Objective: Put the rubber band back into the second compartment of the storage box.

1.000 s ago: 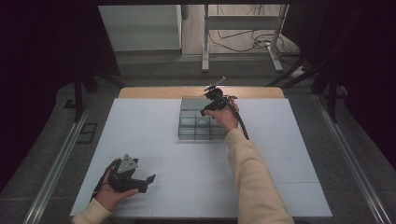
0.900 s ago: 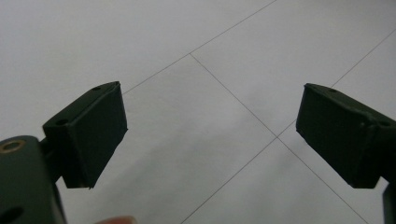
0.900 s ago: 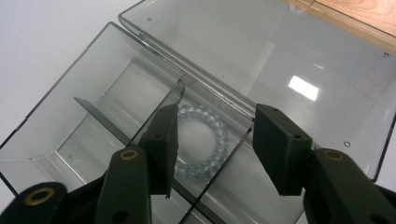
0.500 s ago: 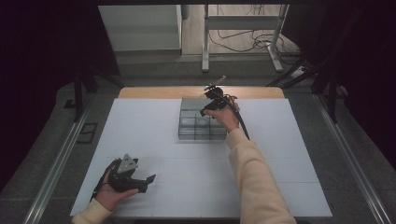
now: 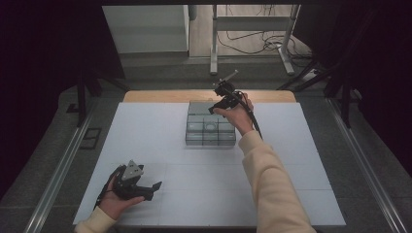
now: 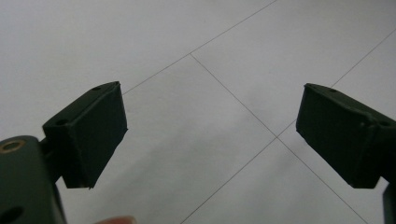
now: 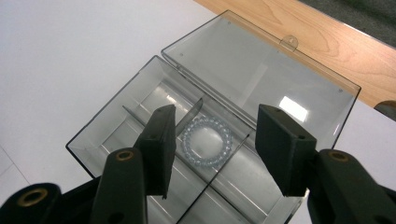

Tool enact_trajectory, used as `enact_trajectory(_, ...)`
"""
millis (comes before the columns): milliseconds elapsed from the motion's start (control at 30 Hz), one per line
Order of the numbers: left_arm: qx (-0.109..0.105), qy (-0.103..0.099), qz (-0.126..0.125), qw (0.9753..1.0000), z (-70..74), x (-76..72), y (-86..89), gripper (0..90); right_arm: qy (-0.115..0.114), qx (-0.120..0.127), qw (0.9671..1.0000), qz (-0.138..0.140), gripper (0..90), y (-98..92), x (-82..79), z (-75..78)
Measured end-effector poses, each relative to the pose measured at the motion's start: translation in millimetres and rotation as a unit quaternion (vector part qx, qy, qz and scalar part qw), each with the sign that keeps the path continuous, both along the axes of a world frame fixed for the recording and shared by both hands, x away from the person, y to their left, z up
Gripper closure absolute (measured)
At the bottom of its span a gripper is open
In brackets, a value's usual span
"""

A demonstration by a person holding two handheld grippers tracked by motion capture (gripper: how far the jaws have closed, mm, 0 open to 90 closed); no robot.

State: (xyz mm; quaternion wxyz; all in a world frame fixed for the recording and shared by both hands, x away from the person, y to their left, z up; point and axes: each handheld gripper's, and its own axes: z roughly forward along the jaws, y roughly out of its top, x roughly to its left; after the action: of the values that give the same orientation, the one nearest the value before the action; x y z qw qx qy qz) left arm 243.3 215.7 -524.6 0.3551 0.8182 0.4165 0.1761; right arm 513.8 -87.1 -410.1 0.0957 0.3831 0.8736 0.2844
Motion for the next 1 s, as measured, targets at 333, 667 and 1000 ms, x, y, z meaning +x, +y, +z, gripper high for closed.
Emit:
enact_trajectory(333,-0.001,0.000,0.001,1.0000,0.0,0.2,0.4,9.4,-0.001,0.001,1.0000,-0.006,48.7,-20.4,-16.0,-1.2)
enact_trajectory(667,-0.001,0.000,0.004,1.0000,0.1,0.2,0.3,9.4,-0.010,0.002,0.9999,-0.014,49.4,-74.1,-68.4,-7.9)
enact_trajectory(1000,-0.001,0.000,0.004,1.0000,0.2,0.0,-0.2,9.3,-0.015,0.023,0.9990,-0.036,49.6,-150.9,-147.8,-18.6)
